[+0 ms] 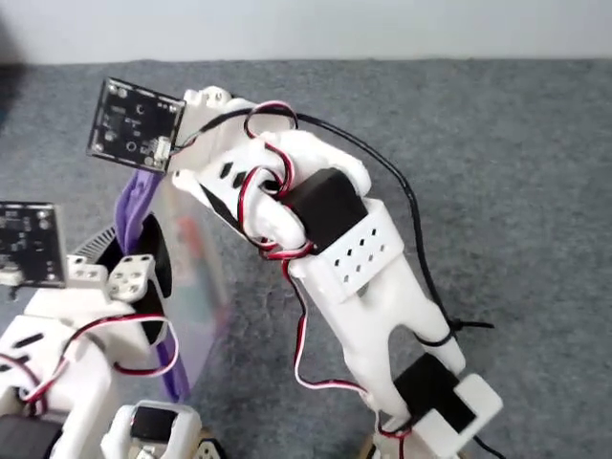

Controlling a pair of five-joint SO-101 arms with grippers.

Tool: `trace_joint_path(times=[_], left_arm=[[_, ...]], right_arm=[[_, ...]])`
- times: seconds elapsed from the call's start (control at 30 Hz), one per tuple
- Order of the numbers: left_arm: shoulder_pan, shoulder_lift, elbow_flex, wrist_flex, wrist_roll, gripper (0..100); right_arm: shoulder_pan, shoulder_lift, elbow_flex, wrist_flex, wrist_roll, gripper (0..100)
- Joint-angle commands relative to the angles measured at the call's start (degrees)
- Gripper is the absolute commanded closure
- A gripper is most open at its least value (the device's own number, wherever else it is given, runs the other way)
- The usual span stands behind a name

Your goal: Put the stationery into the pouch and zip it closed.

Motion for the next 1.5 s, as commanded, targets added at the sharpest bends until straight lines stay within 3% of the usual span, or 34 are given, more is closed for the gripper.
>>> trace_joint_path(times=[0.0, 0.63, 0.97, 1.07, 1.2, 1.33, 1.47], left_arm=[[-0.26, -1.58, -4.88, 1.85, 0.88, 99], [0.00, -1.58, -9.80, 3.52, 2.46, 99], [0.18, -1.14, -9.45, 3.16, 1.93, 99], [-0.18, -1.14, -9.45, 3.16, 2.20, 94], [-0.26, -1.14, -9.45, 3.08, 2.46, 85], [-0.26, -1.23, -9.45, 3.16, 2.46, 83], [-0.26, -1.41, -8.84, 3.25, 2.46, 83]], right_arm=[[9.19, 2.77, -0.26, -4.62, 0.44, 99.1], [17.71, 13.49, -0.35, -17.89, 4.40, 99.1], [14.11, 9.10, -1.58, -14.11, 4.04, 99.1], [12.79, 7.69, -1.76, -12.79, 4.04, 99.1], [11.38, 5.85, -1.85, -19.03, 4.40, 99.1], [10.86, 4.00, -1.76, -23.43, 4.13, 99.1], [9.27, 3.91, -1.49, -10.59, 3.96, 99.1]])
